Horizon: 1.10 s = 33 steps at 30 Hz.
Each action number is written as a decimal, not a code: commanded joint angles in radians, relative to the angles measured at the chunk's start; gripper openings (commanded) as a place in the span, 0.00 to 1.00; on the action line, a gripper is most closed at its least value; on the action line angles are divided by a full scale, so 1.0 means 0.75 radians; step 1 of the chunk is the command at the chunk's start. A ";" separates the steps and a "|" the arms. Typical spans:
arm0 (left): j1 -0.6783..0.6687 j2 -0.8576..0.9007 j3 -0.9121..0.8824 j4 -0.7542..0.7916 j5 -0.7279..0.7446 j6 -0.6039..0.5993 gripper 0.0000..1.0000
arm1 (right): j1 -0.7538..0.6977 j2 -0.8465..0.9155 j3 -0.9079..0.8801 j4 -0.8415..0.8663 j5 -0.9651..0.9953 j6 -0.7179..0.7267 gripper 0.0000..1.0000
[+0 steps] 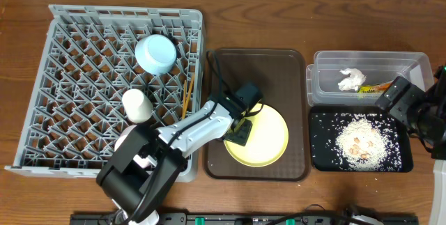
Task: Sort waste into correct bins and load items into the dishwasher
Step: 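Grip the yellow plate rim with the left gripper and tilt it up, then lift the yellow plate and carry it to the dish rack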
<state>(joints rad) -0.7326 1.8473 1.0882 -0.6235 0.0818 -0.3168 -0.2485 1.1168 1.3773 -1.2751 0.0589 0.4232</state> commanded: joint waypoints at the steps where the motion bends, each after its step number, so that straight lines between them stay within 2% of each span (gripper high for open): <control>1: 0.004 0.132 -0.030 0.005 0.121 0.028 0.34 | 0.000 -0.006 0.004 -0.001 0.005 -0.017 0.99; 2: 0.004 0.147 -0.030 0.010 0.153 0.028 0.26 | 0.000 -0.006 0.004 -0.001 0.005 -0.017 0.99; 6: 0.004 0.153 -0.030 0.025 0.211 0.028 0.08 | 0.000 -0.006 0.004 -0.001 0.005 -0.017 0.99; 12: 0.005 0.138 -0.018 0.031 0.205 0.028 0.08 | 0.000 -0.006 0.004 -0.001 0.005 -0.017 0.99; 15: 0.005 0.067 0.012 0.028 0.129 0.027 0.07 | 0.000 -0.006 0.004 -0.001 0.005 -0.017 0.99; 21: 0.004 -0.325 0.056 -0.017 -0.291 0.027 0.07 | 0.000 -0.006 0.004 -0.001 0.005 -0.017 0.99; 27: 0.004 -0.747 0.057 -0.058 -0.604 0.030 0.07 | 0.000 -0.006 0.004 -0.001 0.005 -0.017 0.99; 30: 0.004 -0.896 0.057 -0.081 -0.838 0.086 0.07 | 0.000 -0.006 0.004 -0.001 0.005 -0.017 0.99; 33: 0.004 -1.018 0.057 -0.068 -1.149 0.229 0.07 | 0.000 -0.006 0.004 -0.001 0.005 -0.017 0.99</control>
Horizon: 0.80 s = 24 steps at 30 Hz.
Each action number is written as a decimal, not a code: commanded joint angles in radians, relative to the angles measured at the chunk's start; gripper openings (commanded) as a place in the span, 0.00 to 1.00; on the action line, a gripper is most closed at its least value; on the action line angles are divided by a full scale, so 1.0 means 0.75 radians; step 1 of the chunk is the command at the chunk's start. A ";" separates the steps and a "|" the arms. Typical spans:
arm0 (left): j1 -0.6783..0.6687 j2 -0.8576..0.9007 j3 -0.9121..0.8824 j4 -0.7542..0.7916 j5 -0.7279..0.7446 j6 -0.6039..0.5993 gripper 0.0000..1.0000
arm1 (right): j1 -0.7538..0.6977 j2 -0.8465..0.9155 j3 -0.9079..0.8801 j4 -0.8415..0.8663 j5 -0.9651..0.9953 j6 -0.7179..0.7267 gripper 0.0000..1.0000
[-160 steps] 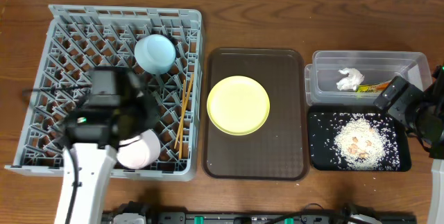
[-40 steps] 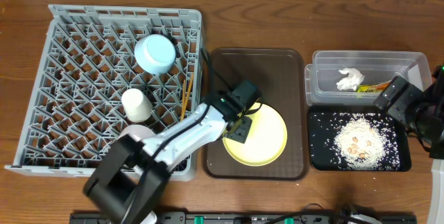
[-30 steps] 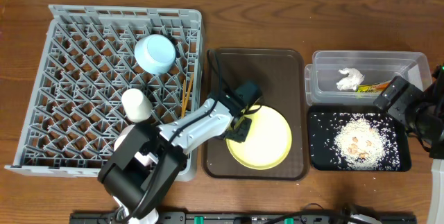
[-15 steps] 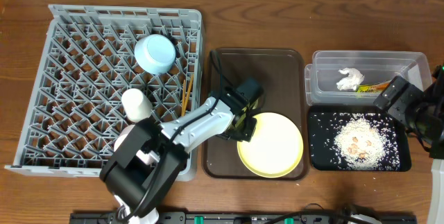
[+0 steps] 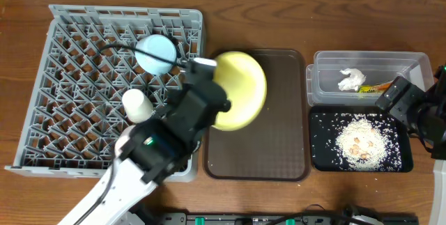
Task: Sort waste into correct bins and load items into the dishwasher
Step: 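Lift the yellow plate and carry it to the dish rack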
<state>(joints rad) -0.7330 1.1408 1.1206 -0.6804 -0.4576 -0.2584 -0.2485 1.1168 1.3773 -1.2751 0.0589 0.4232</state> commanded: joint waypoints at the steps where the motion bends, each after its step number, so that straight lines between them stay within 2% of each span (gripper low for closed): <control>1: 0.005 -0.091 0.014 0.014 -0.495 0.179 0.07 | 0.000 -0.006 0.004 -0.001 0.005 -0.017 0.99; 2: 0.005 -0.103 0.014 0.025 -0.613 0.222 0.07 | 0.000 -0.005 0.004 -0.001 0.005 -0.017 0.99; 5: 0.005 -0.088 0.012 0.051 -0.797 0.296 0.07 | 0.000 -0.006 0.004 -0.001 0.005 -0.017 0.99; 13: 0.005 0.093 0.012 0.215 -1.063 0.501 0.08 | 0.000 -0.006 0.004 -0.001 0.005 -0.017 0.99; 19: 0.032 0.275 0.012 0.273 -1.117 0.533 0.07 | 0.000 -0.006 0.004 -0.001 0.005 -0.017 0.99; 24: 0.084 0.406 0.012 0.273 -1.116 0.478 0.07 | 0.000 -0.006 0.004 -0.001 0.005 -0.017 0.99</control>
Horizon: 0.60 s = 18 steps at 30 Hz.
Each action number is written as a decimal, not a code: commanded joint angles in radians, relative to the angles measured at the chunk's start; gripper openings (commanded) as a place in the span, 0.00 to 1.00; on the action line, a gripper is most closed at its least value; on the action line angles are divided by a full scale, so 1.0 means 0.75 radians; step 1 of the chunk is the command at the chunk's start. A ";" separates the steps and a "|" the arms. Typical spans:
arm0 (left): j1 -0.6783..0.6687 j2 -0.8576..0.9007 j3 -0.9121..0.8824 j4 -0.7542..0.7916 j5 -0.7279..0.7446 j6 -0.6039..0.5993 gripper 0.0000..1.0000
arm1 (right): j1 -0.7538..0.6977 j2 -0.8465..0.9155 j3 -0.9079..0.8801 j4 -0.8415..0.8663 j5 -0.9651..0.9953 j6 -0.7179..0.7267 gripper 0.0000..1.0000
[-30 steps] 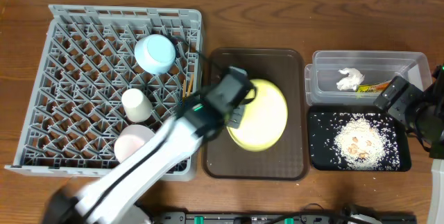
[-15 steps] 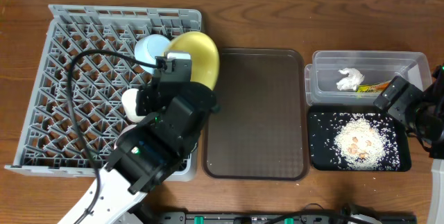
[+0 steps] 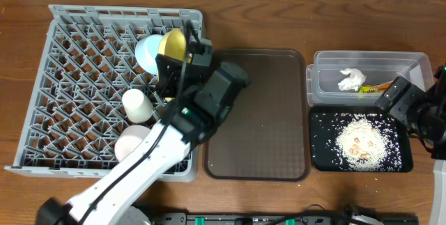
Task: Sort waste into correct bins and load items into the dishwasher
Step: 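Lift the yellow plate and carry it to the dish rack, then stand the yellow plate upright in the rack slot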
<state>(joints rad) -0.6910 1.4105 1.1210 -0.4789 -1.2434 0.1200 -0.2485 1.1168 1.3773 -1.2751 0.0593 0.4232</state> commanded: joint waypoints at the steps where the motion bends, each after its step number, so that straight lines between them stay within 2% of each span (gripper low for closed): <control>1: 0.034 0.068 0.012 0.011 -0.066 -0.038 0.07 | 0.000 -0.006 0.004 -0.001 0.004 -0.017 0.99; 18: 0.042 0.157 -0.027 0.098 0.207 -0.036 0.07 | 0.000 -0.006 0.004 -0.001 0.004 -0.017 0.99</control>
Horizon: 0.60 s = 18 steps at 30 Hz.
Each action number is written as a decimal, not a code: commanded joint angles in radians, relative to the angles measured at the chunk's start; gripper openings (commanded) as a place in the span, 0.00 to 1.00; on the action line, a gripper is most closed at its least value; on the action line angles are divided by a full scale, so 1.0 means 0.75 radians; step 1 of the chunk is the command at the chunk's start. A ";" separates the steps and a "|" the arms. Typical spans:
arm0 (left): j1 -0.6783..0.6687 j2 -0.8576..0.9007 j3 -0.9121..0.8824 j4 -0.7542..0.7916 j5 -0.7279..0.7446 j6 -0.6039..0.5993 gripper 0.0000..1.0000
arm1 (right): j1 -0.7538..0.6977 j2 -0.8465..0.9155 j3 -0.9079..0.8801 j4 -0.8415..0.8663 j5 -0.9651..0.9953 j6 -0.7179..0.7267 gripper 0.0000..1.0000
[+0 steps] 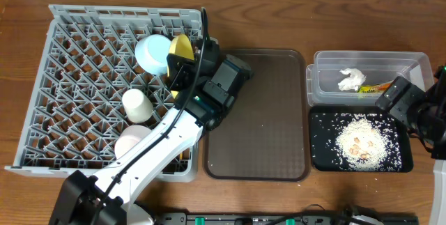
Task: Sort waste into correct bins and load items into the dishwasher
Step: 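Stand the yellow plate upright in the rack slot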
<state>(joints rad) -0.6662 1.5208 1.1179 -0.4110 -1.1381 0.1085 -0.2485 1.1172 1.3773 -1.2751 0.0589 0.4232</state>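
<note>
The yellow plate [179, 52] stands on edge in the grey dish rack [77, 37], next to a light blue bowl [153, 53]. My left gripper [185, 66] is at the plate's right side, over the rack's right part; its fingers seem closed on the plate's rim. A white cup [137, 104] and a second pale cup [129, 141] sit in the rack. The brown tray [265, 127] lies bare in the middle. My right gripper [391, 97] hovers at the right, over the bins; its jaws are not clearly visible.
A clear bin [327, 68] at the right holds crumpled paper [352, 79] and a wrapper [373, 88]. A black bin [320, 152] below it holds scattered rice and food scraps [359, 143]. An orange chopstick sits in the rack under my left arm.
The left gripper has shifted slightly down and right in the rack. The yellow plate now stands more edge-on and lower among the tines beside the blue bowl. The right arm has not moved.
The yellow plate lay on the brown tray with my left gripper at its left edge. Then it was held tilted above the tray's upper left. Then it was over the rack by the blue bowl, and now it stands on edge in the rack.
</note>
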 commanded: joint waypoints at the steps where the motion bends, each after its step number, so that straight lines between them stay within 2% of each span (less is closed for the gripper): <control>1: 0.012 0.012 -0.023 0.009 0.075 -0.021 0.07 | 0.000 -0.006 0.004 -0.001 0.005 -0.017 0.99; 15: 0.068 0.066 -0.045 0.012 0.176 -0.027 0.08 | 0.000 -0.006 0.004 -0.001 0.005 -0.017 0.99; 18: 0.090 0.066 -0.045 0.011 0.177 -0.027 0.17 | 0.000 -0.006 0.004 -0.001 0.005 -0.017 0.99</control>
<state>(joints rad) -0.6174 1.5639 1.0885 -0.4049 -1.0161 0.1070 -0.2485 1.1168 1.3773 -1.2751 0.0593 0.4232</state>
